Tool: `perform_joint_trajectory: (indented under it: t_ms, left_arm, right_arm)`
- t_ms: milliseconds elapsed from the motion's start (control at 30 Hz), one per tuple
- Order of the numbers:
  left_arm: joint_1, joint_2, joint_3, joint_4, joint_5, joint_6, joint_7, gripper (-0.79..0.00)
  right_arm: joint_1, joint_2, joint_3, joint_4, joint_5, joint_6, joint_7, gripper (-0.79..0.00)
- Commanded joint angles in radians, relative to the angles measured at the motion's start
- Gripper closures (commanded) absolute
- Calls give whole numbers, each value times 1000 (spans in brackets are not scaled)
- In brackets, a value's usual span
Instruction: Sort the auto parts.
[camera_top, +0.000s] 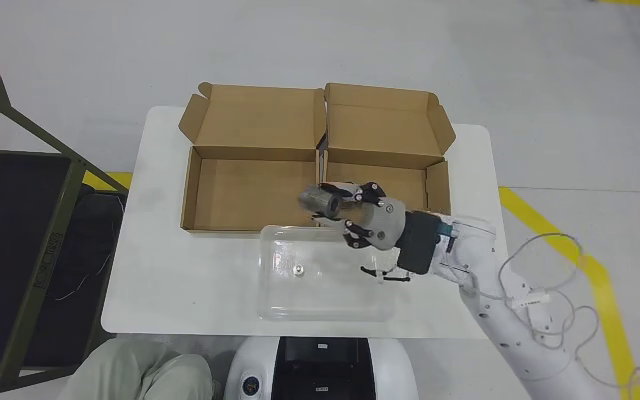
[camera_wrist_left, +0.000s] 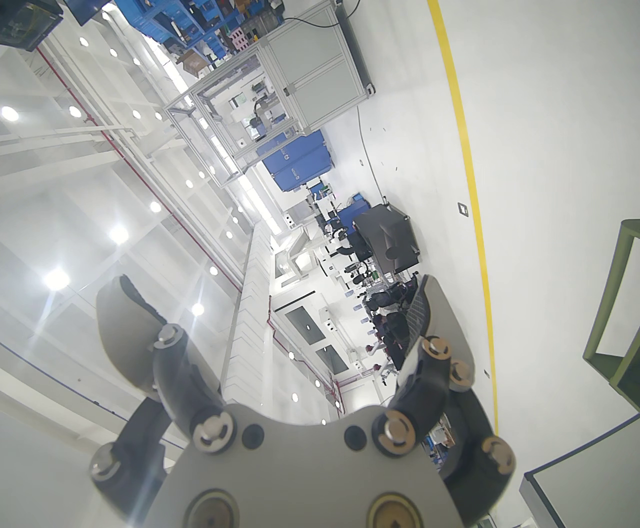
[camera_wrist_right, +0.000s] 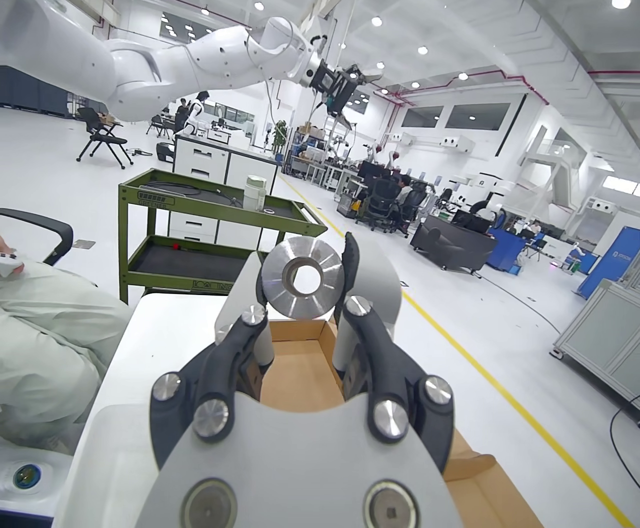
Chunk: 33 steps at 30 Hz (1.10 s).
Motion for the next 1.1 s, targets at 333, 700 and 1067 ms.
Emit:
perform_joint_trajectory:
  t_ms: [333,700,1067]
  left_arm:
    - [0,0,0,0,0,0,0,-785]
    - [0,0,0,0,0,0,0,-785]
    - [0,0,0,0,0,0,0,-785]
  right_arm:
    - [1,-1,22,24,3,-8,-48,0]
    - [-1,-2,32,32,-7,1,-54,0]
    - [-2,-11,-8,49,-16,24,22,0]
